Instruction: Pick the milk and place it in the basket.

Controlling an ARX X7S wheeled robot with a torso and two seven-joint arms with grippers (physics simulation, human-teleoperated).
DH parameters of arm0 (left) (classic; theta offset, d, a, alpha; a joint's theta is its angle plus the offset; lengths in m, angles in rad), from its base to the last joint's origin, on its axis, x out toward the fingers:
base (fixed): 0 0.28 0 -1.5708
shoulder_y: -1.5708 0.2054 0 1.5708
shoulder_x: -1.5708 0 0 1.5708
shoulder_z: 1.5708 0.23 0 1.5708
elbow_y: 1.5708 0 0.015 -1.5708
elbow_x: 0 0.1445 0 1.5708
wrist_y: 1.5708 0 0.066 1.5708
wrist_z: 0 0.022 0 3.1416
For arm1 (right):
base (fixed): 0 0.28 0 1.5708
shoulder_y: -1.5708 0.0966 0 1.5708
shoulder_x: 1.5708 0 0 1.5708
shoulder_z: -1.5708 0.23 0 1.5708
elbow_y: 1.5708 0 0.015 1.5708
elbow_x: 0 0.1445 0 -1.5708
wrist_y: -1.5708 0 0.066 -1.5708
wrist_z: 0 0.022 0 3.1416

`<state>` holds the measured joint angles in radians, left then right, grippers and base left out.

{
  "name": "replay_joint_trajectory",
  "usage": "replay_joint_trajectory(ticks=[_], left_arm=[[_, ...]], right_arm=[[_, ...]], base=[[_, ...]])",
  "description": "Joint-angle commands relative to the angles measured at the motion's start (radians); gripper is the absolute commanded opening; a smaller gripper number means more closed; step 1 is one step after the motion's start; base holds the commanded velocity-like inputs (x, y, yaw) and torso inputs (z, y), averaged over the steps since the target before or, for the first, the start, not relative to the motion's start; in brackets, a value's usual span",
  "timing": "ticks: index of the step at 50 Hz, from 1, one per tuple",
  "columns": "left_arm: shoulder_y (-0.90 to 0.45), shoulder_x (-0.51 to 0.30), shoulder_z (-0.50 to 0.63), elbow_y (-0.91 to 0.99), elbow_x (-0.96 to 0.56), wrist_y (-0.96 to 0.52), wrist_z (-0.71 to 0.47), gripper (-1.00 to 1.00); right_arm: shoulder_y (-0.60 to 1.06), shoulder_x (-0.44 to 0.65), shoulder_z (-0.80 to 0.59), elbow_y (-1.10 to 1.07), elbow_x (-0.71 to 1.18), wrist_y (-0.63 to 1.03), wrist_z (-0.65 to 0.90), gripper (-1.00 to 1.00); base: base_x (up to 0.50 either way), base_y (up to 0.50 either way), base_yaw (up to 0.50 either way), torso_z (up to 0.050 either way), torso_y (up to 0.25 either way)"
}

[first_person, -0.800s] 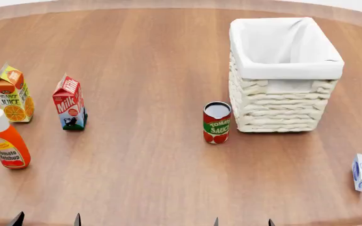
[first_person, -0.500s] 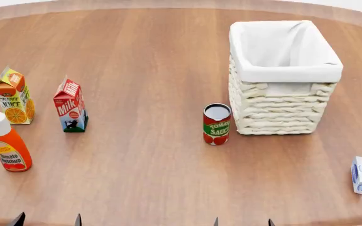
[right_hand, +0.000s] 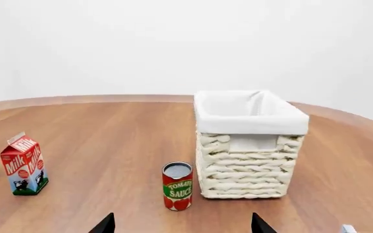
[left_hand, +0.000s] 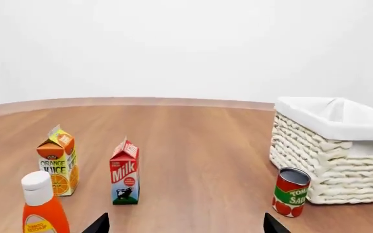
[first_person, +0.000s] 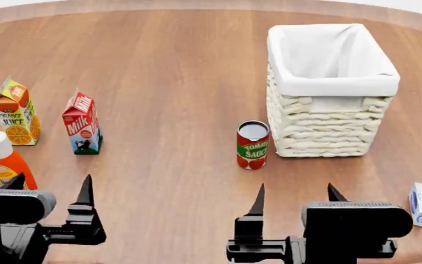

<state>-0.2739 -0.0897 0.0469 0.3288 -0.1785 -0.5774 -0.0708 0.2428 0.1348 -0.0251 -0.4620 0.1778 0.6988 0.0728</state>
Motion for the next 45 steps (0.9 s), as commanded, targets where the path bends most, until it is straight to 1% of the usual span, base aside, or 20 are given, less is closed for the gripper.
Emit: replay_joint_trajectory(ticks=[1,3,5,8,18,43,44,45], left_arm=[[-0.269,-0.016,-0.042,0.206,-0.113,-0.398,-0.030,1.00],[-0.311,-0.017,-0.045,0.217,-0.120,-0.435,-0.040,1.00],[-0.333,-0.018,-0.049,0.222,-0.124,-0.448,-0.045,1.00],[-0.341,-0.020,-0.054,0.214,-0.130,-0.450,-0.046,1.00],[-0.343,-0.026,-0.053,0.225,-0.146,-0.456,-0.051,1.00],[-0.344,-0.046,-0.047,0.194,-0.157,-0.426,-0.067,1.00],[-0.342,-0.048,-0.043,0.191,-0.156,-0.422,-0.066,1.00],[-0.341,-0.049,-0.042,0.189,-0.156,-0.420,-0.067,1.00]], right_arm=[[0.298,0.048,0.045,-0.262,0.103,0.520,0.025,1.00],[0.355,0.047,0.059,-0.275,0.115,0.587,0.029,1.00],[0.383,0.052,0.058,-0.284,0.115,0.614,0.037,1.00],[0.395,0.050,0.073,-0.278,0.119,0.617,0.036,1.00],[0.418,0.060,0.057,-0.291,0.095,0.640,0.082,1.00],[0.416,0.071,0.013,-0.248,0.097,0.612,0.094,1.00],[0.415,0.065,0.025,-0.243,0.114,0.614,0.077,1.00],[0.416,0.068,0.013,-0.243,0.097,0.612,0.097,1.00]], base=[[0.00,0.00,0.00,0.000,0.000],[0.00,0.00,0.00,0.000,0.000],[0.00,0.00,0.00,0.000,0.000],[0.00,0.00,0.00,0.000,0.000],[0.00,0.01,0.00,0.000,0.000],[0.00,0.50,0.00,0.000,0.000],[0.00,0.00,0.00,0.000,0.000],[0.00,0.00,0.00,0.000,0.000]])
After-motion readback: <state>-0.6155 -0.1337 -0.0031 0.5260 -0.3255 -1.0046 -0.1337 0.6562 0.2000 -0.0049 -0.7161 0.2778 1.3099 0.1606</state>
